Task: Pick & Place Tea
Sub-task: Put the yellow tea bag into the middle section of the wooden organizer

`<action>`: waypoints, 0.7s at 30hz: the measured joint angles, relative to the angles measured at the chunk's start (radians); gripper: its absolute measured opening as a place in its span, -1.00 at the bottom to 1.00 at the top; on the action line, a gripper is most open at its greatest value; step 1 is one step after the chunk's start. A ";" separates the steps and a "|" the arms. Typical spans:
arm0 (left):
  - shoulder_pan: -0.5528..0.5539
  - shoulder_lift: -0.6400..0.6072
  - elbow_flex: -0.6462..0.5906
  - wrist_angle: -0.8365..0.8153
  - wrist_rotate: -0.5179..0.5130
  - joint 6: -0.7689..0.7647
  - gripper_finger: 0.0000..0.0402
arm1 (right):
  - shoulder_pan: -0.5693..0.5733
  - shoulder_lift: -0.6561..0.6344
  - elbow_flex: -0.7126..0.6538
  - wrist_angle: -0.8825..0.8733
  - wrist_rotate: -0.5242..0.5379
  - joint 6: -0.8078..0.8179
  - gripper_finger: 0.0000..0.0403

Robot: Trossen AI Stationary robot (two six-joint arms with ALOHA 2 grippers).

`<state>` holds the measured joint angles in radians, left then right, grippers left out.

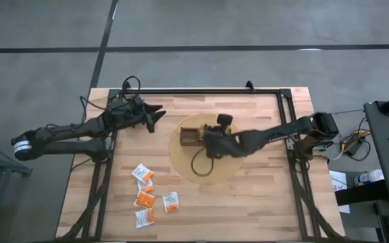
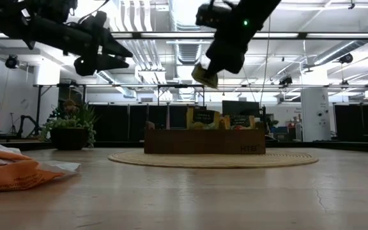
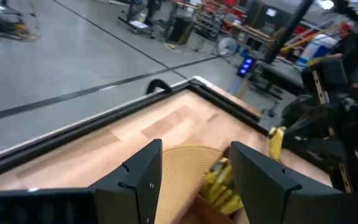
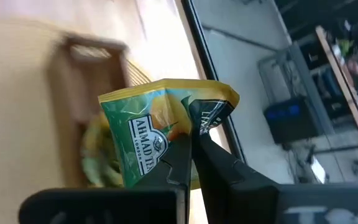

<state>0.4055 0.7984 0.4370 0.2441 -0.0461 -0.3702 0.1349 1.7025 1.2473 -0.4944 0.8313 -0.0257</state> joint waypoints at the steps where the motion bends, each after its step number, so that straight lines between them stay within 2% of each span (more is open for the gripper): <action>1: -0.004 -0.003 0.000 -0.002 0.013 -0.005 -0.09 | 0.017 0.005 0.001 0.019 0.003 0.000 -0.92; 4: -0.020 -0.010 0.000 -0.007 0.063 -0.020 -0.09 | 0.058 0.017 0.001 0.077 -0.003 0.003 -0.92; 7: -0.042 -0.017 0.000 -0.006 0.096 -0.025 -0.09 | 0.081 0.030 0.000 0.090 -0.065 0.006 -0.92; 13: -0.090 -0.018 -0.012 -0.029 0.116 -0.025 -0.09 | 0.095 0.079 -0.004 0.087 -0.087 0.049 -0.93; 21: -0.121 -0.019 -0.017 -0.027 0.116 -0.032 -0.09 | 0.081 0.169 -0.006 0.109 0.093 0.026 -0.93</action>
<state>0.2843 0.7790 0.4198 0.2168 0.0695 -0.4025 0.2164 1.8714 1.2411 -0.3859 0.9243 0.0003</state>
